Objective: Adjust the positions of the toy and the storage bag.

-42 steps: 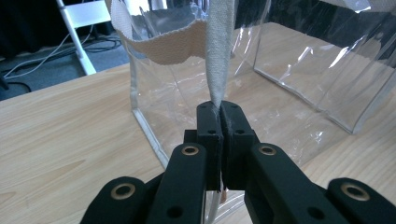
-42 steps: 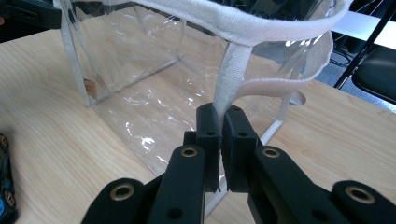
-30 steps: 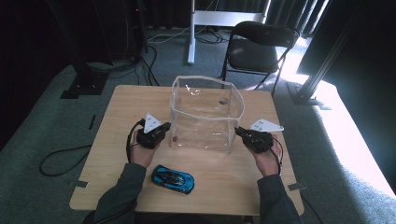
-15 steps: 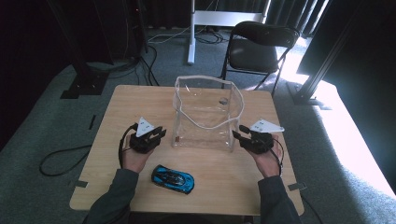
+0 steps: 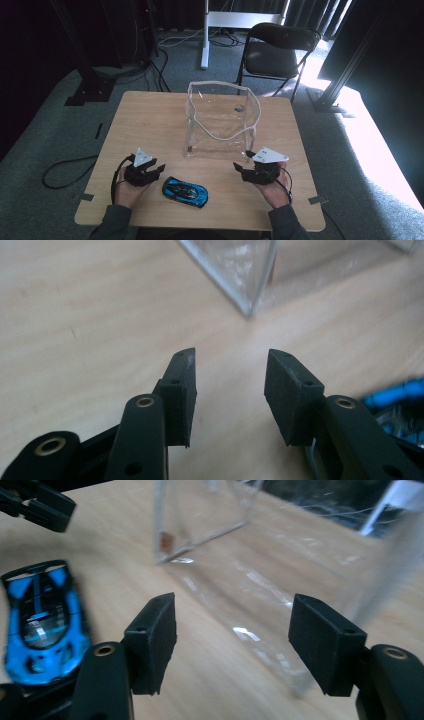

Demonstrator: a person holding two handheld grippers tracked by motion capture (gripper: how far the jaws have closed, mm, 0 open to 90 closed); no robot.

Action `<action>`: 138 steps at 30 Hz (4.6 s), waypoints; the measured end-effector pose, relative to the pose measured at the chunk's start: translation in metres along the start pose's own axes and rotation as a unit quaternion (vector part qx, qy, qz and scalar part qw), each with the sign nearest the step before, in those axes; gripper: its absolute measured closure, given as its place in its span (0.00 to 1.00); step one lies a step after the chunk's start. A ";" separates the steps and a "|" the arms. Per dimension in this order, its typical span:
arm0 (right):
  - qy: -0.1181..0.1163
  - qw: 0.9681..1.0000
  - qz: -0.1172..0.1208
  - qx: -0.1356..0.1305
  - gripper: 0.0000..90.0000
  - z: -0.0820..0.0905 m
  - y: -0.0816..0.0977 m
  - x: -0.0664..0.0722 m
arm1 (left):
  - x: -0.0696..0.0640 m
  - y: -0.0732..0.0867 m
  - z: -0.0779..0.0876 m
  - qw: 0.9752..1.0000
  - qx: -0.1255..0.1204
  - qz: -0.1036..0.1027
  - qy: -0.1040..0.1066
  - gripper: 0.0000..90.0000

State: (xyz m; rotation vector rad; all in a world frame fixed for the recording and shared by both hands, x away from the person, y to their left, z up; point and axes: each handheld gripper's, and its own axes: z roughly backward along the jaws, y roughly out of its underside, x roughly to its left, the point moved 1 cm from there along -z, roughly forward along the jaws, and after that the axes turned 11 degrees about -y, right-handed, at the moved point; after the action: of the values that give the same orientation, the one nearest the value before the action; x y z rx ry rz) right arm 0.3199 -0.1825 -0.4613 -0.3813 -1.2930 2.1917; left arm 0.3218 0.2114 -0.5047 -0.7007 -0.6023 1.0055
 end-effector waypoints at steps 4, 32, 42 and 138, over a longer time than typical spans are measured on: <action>-0.021 1.000 0.009 0.014 0.34 -0.016 0.005 0.011 | -0.003 0.011 -0.001 1.000 0.020 -0.009 0.000 0.61; -0.096 0.994 0.011 0.061 0.24 -0.052 0.038 0.057 | -0.040 0.024 -0.009 0.996 0.054 -0.063 0.027 0.58; -0.135 0.987 0.028 0.083 0.20 -0.057 0.049 0.076 | -0.049 0.024 -0.012 0.995 0.056 -0.072 0.037 0.58; 0.069 0.983 -0.077 0.149 0.33 -0.039 0.073 -0.010 | -0.140 -0.002 -0.041 0.971 0.015 -0.126 0.205 0.64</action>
State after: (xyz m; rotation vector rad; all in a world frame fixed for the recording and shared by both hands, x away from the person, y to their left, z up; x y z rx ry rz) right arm 0.3243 -0.1888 -0.5438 -0.2987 -0.8736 2.1428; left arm 0.2949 0.0752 -0.5478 -0.7586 -0.3030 0.6078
